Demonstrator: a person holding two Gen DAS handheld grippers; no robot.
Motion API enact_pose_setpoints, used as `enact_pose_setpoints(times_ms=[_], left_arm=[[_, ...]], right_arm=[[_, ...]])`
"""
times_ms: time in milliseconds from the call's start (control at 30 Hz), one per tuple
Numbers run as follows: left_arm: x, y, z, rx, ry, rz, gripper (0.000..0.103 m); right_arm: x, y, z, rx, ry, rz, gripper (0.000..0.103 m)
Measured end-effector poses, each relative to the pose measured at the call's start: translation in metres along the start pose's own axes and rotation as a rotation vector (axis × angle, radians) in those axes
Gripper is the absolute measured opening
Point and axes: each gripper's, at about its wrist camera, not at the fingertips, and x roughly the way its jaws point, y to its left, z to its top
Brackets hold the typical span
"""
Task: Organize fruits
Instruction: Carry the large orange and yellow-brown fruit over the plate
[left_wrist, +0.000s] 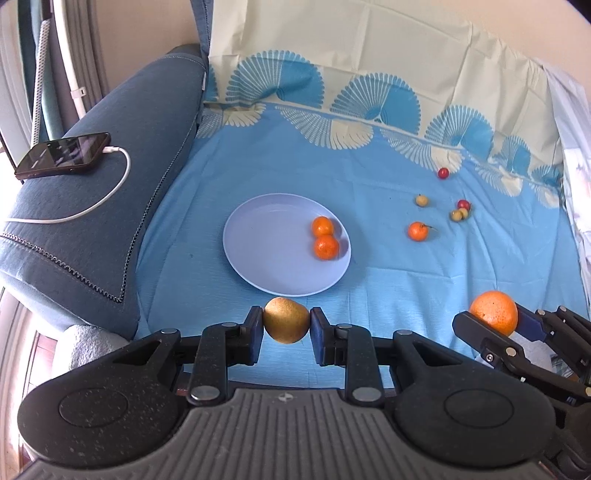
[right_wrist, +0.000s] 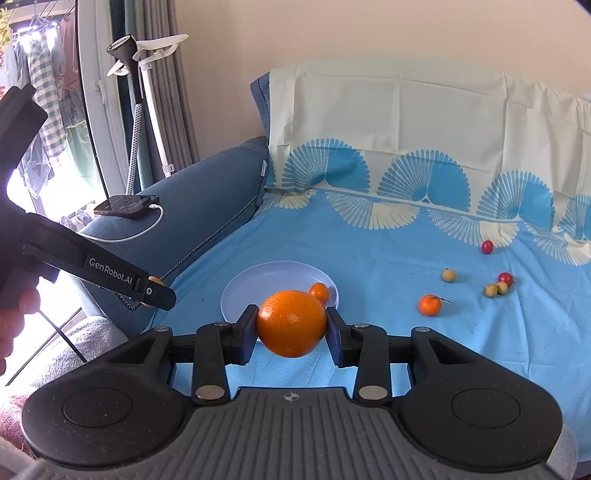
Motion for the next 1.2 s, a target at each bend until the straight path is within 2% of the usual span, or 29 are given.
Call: enact_pose_setpoints(times_ms=[633, 1200], left_arm=[[-0.003, 0.011, -0.004, -0.027, -0.01, -0.022, 0.03], [0.013, 0.019, 0.004, -0.053, 0.009, -0.016, 0.03]], right_arm=[[-0.002, 0.012, -0.001, -0.038, 0.005, -0.016, 0.04], [0.015, 0.009, 0.001, -0.036, 0.046, -0.017, 0.04]])
